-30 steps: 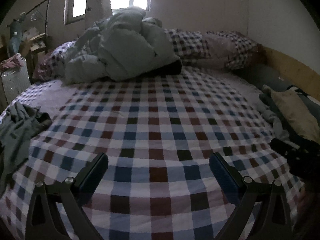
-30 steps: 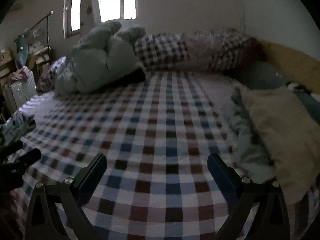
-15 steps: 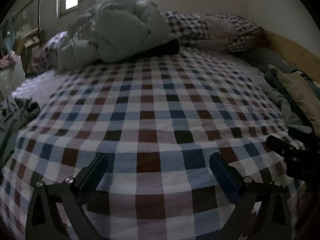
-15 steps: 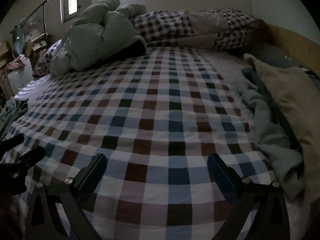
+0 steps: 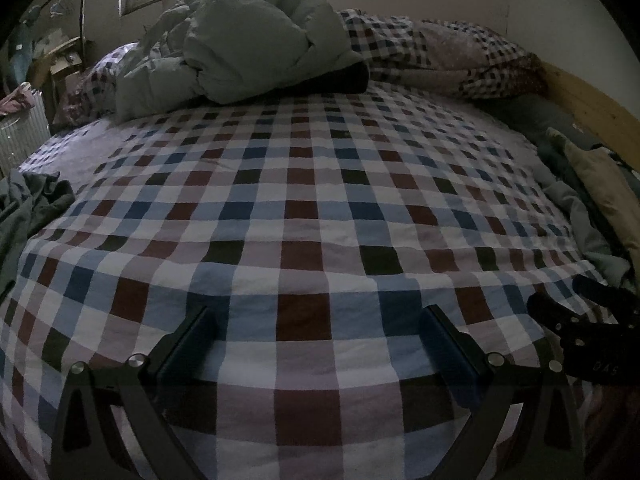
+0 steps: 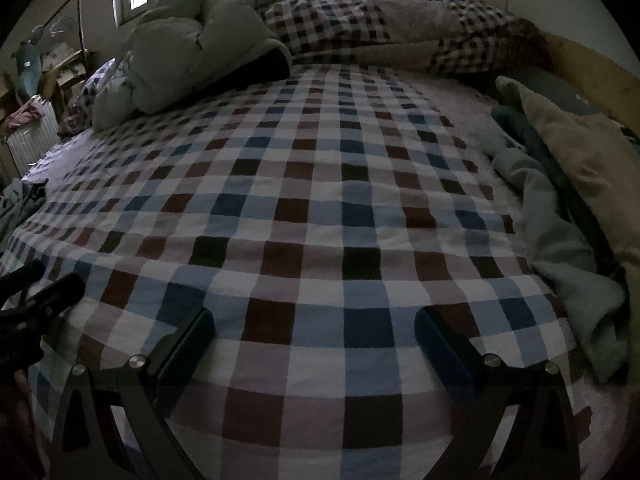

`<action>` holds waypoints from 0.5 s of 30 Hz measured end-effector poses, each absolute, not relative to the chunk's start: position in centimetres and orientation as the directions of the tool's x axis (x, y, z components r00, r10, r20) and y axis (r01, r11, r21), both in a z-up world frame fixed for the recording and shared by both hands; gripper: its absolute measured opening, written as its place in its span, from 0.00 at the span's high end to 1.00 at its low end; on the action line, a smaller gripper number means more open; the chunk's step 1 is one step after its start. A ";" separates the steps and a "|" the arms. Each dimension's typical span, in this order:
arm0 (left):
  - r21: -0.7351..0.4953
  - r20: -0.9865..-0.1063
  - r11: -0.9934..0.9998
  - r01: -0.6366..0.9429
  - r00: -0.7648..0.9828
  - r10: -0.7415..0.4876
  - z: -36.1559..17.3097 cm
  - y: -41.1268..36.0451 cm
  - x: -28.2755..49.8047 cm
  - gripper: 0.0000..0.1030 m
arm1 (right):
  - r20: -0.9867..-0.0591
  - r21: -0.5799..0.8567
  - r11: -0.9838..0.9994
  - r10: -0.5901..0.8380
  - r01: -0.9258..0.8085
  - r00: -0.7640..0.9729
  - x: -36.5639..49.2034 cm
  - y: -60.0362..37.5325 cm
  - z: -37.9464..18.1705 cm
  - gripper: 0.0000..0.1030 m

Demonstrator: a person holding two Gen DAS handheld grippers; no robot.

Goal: Fold clothes

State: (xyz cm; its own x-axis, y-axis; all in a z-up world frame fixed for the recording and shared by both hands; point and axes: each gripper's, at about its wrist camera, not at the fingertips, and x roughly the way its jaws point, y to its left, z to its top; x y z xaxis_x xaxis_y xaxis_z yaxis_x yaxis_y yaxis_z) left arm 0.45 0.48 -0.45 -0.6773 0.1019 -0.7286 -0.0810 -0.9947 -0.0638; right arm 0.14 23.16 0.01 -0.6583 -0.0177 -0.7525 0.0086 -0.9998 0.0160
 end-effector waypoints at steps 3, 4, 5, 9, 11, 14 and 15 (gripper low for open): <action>-0.055 -0.729 -0.995 -0.083 -0.678 0.097 -0.5 0.6 0.4 0.00 | -0.754 0.016 -1.000 -0.015 0.005 -0.656 0.2 23.1 -0.2 0.00; -0.054 -0.729 -0.995 -0.084 -0.678 0.096 -0.5 0.6 0.3 0.00 | -0.755 0.017 -1.000 -0.015 0.003 -0.656 0.2 23.1 -0.3 0.00; -0.053 -0.729 -0.995 -0.084 -0.678 0.096 -0.5 0.6 0.3 0.00 | -0.755 0.019 -1.000 -0.016 0.003 -0.655 0.2 23.1 -0.4 0.00; -0.045 -0.734 -0.995 -0.086 -0.673 0.091 -0.6 0.7 0.0 0.00 | -0.755 0.027 -1.000 -0.021 0.001 -0.655 0.4 23.1 -0.5 0.00; -0.044 -0.734 -0.995 -0.087 -0.673 0.091 -0.7 0.7 0.0 0.00 | -0.756 0.028 -1.000 -0.022 0.000 -0.654 0.3 23.1 -0.6 0.00; -0.052 -0.734 -0.995 -0.090 -0.672 0.099 -0.8 0.5 -0.1 0.00 | -0.758 0.028 -1.000 -0.020 -0.001 -0.652 0.2 23.1 -0.6 0.00; -0.055 -0.734 -0.994 -0.090 -0.672 0.102 -0.8 0.4 -0.1 0.00 | -0.758 0.026 -1.000 -0.019 -0.002 -0.652 0.1 23.2 -0.6 0.00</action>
State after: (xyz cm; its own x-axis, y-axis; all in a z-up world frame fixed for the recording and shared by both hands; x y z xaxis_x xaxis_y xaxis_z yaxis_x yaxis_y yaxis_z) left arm -0.10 0.43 -0.80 -0.6719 0.1017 -0.7337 -0.0903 -0.9944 -0.0551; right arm 0.12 23.16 -0.58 -0.6521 -0.0190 -0.7579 -0.0017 -0.9996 0.0265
